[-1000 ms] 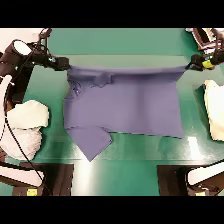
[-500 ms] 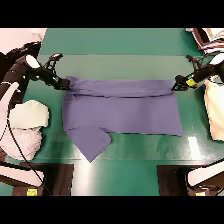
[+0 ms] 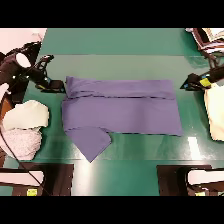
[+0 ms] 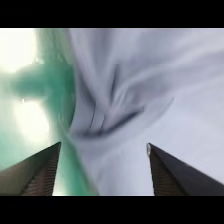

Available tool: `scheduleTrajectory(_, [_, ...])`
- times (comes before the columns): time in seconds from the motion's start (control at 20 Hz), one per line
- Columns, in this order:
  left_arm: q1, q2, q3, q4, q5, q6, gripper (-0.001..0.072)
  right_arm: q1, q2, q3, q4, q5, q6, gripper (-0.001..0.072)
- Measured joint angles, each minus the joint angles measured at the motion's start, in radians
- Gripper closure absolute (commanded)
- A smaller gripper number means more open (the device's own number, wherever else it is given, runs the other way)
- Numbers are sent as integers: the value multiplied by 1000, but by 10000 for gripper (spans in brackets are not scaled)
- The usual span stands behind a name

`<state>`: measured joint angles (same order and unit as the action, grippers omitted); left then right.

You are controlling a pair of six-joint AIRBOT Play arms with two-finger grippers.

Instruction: Fold the shirts.

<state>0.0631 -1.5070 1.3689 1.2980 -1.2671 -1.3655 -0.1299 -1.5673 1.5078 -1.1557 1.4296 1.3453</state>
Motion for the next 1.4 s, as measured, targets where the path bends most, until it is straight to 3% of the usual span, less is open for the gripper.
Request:
scheduleTrajectory(0.25, [13,242,-321,-36,-35,-60,94,-35,206,-183,3,-3,0,346])
scheduleTrajectory(0.5, [15,461,-700,-187,14,-76,94,-31,362,-309,7,-54,0,346])
scheduleTrajectory(0.85, [17,540,-953,-423,124,3,97,-31,465,-348,11,-66,0,346])
scheduleTrajectory(0.9, [17,541,-968,-450,140,11,169,-31,476,-349,11,-66,0,346])
scheduleTrajectory(0.95, [16,542,-978,-466,160,18,413,-31,486,-351,11,-65,0,346])
scheduleTrajectory(1.0, [16,541,-987,-467,193,26,580,-32,495,-351,11,-60,0,346])
scheduleTrajectory(1.15, [16,542,-999,-487,219,44,685,-77,512,-372,6,-18,1,346])
scheduleTrajectory(1.25, [16,543,-997,-505,208,63,685,-138,516,-422,3,6,1,343])
scheduleTrajectory(1.35, [15,544,-988,-518,182,81,685,-217,518,-507,2,19,2,244])
scheduleTrajectory(1.4, [15,544,-982,-523,175,87,685,-258,516,-555,1,20,2,248])
